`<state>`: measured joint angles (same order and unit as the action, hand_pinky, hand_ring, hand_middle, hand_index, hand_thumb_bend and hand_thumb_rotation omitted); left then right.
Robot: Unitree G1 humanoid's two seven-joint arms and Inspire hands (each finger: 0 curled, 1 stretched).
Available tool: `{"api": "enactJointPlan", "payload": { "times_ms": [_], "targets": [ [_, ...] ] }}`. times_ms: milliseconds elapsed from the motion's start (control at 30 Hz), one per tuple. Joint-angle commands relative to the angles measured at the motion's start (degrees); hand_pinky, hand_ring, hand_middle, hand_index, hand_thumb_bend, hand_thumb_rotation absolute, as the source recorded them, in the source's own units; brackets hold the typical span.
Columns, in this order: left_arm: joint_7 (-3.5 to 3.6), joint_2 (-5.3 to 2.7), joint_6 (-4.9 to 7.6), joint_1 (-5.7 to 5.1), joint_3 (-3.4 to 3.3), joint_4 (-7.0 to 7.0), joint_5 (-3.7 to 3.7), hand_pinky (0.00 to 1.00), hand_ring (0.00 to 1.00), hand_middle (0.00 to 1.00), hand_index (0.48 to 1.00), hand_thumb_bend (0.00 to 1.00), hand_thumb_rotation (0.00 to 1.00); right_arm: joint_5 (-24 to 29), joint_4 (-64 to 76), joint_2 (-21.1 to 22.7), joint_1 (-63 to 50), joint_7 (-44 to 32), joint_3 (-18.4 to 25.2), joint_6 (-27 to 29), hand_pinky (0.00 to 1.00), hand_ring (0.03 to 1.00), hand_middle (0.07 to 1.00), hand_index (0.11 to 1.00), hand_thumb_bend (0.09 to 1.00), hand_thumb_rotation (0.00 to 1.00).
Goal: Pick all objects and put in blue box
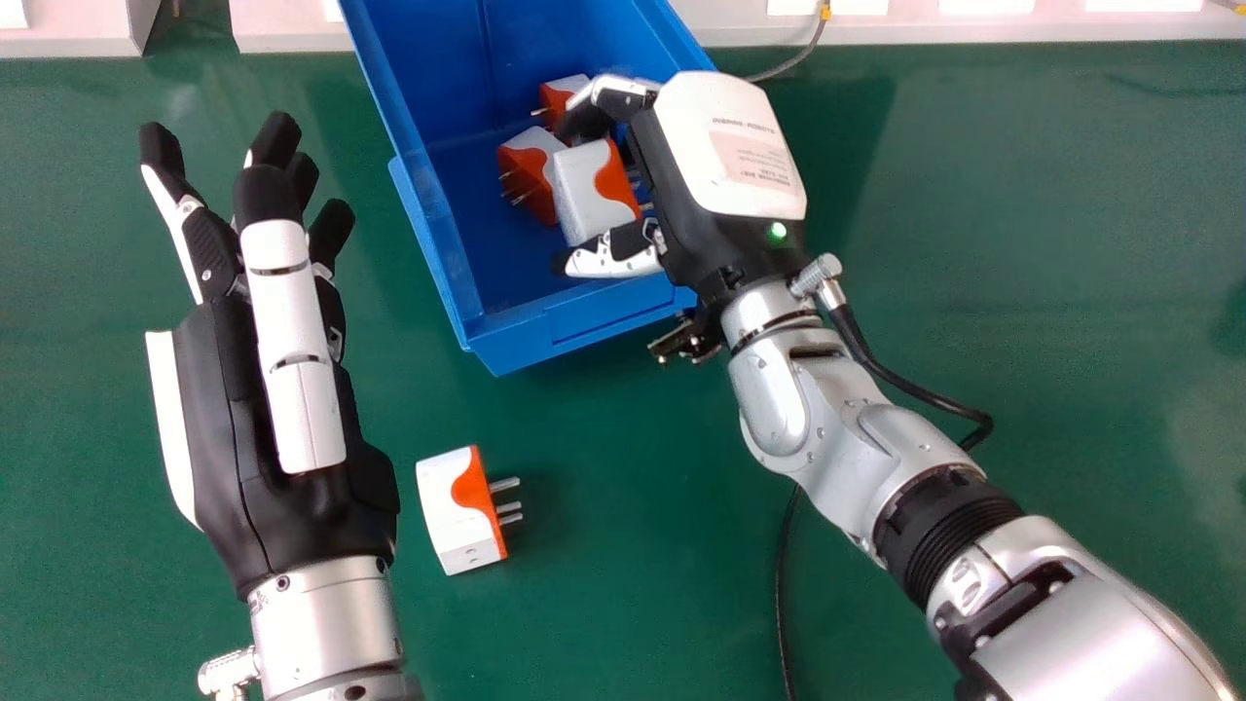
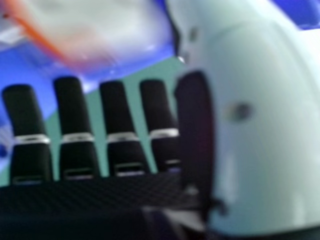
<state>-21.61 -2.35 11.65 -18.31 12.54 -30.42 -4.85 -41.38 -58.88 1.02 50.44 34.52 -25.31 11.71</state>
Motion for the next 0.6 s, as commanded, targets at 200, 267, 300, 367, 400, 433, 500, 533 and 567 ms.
{"api": "enactJointPlan", "payload": {
  "times_ms": [200,267,300,367,400,433,500,533,567],
  "targets": [
    [0.18,-4.02,1.71,1.1,0.34,-0.22,1.46,0.91,0.94,0.93,0.921,0.56,0.86,-1.21,7.13,0.95,-2.19,4.52,-1.31,-0.88,0.99,0.999,1.0,1.0,1.0,0.84],
    [0.13,-4.02,1.68,0.94,0.43,-0.32,1.54,0.91,0.94,0.93,0.922,0.56,0.86,-1.16,9.12,1.18,-3.09,6.31,-1.21,-0.24,1.0,1.0,1.0,1.0,1.0,0.9],
    [0.09,-4.05,1.61,0.91,0.46,-0.4,1.54,0.91,0.94,0.93,0.922,0.56,0.87,-0.99,10.49,1.28,-3.75,7.11,-1.03,0.23,1.0,1.0,1.0,1.0,1.0,0.91],
    [0.19,-4.02,1.63,0.76,0.59,-0.57,1.41,0.91,0.94,0.93,0.919,0.56,0.87,-0.51,14.12,1.56,-5.65,8.19,-0.59,1.11,1.0,1.0,1.0,1.0,1.0,0.93],
    [0.2,-4.01,1.69,0.7,0.64,-0.62,1.41,0.9,0.94,0.93,0.919,0.55,0.87,-0.2,16.73,1.77,-7.15,8.64,-0.28,1.69,1.0,1.0,1.0,1.0,1.0,0.94],
    [0.17,-4.04,1.7,0.63,0.7,-0.67,1.45,0.9,0.94,0.93,0.918,0.55,0.87,0.27,19.84,1.98,-8.96,8.52,0.12,2.11,1.0,1.0,1.0,1.0,1.0,0.95],
    [-0.01,-4.18,1.63,0.46,0.81,-0.83,1.54,0.9,0.94,0.93,0.914,0.56,0.86,1.1,26.13,2.31,-12.6,7.04,0.86,1.88,1.0,1.0,1.0,1.0,1.0,0.95],
    [-0.08,-4.23,1.52,0.37,0.88,-0.94,1.56,0.9,0.94,0.93,0.913,0.56,0.86,1.57,30.11,2.46,-14.96,5.67,1.28,1.45,1.0,1.0,1.0,1.0,1.0,0.94],
    [-0.15,-4.27,1.49,0.32,0.93,-1.01,1.6,0.91,0.94,0.93,0.913,0.56,0.86,2.12,34.25,2.6,-17.47,4.04,1.66,0.95,1.0,1.0,1.0,1.0,1.0,0.94]
  ]
}}
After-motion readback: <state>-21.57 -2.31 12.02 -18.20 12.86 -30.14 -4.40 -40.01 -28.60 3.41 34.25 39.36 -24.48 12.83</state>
